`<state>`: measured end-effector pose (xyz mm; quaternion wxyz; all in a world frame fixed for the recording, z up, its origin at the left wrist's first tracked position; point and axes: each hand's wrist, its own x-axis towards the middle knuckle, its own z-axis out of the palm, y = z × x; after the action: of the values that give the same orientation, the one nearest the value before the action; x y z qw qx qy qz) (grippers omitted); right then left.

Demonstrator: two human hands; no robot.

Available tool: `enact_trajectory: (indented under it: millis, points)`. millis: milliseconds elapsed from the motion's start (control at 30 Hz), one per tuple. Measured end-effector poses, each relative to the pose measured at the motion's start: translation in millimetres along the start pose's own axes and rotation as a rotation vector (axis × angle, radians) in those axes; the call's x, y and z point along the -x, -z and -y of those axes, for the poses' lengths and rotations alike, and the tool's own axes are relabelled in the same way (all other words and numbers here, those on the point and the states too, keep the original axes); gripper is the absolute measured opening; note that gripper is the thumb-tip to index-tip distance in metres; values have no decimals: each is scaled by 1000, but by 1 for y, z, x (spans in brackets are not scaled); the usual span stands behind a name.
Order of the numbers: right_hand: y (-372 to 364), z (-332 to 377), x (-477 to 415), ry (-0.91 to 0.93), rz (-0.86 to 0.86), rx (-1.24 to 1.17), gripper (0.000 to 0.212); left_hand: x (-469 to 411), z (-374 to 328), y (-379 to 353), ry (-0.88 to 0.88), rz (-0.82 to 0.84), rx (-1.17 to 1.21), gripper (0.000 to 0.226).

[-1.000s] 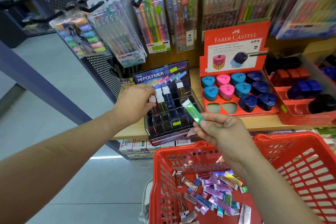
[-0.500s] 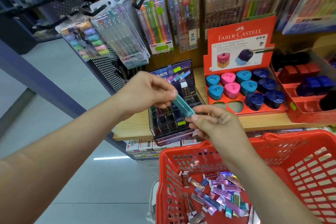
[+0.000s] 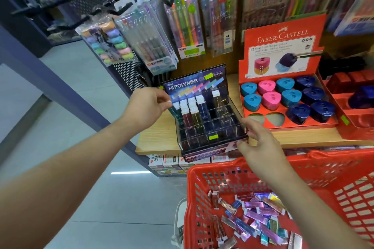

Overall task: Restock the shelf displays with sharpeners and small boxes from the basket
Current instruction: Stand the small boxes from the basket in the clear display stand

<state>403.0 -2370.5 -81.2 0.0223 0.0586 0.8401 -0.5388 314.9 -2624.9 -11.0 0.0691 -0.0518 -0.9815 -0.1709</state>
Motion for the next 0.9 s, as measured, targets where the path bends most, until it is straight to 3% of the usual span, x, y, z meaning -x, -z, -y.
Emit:
enact_trajectory:
  millis: [267, 533, 633, 767, 900]
  points:
    - [8, -1, -2, 64, 27, 171, 51, -1, -3, -12, -135, -6, -59, 18]
    - [10, -4, -16, 93, 11, 184, 32, -1, 7, -31, -269, 33, -320, 21]
    - [15, -4, -16, 83, 92, 160, 43, -2, 4, -32, -246, 60, -366, 20]
    - [40, -3, -9, 108, 114, 293, 46, 1, -11, -16, -154, 40, -248, 24]
    - [81, -2, -1, 158, 185, 534, 24, 15, -45, 18, -227, -74, -160, 27]
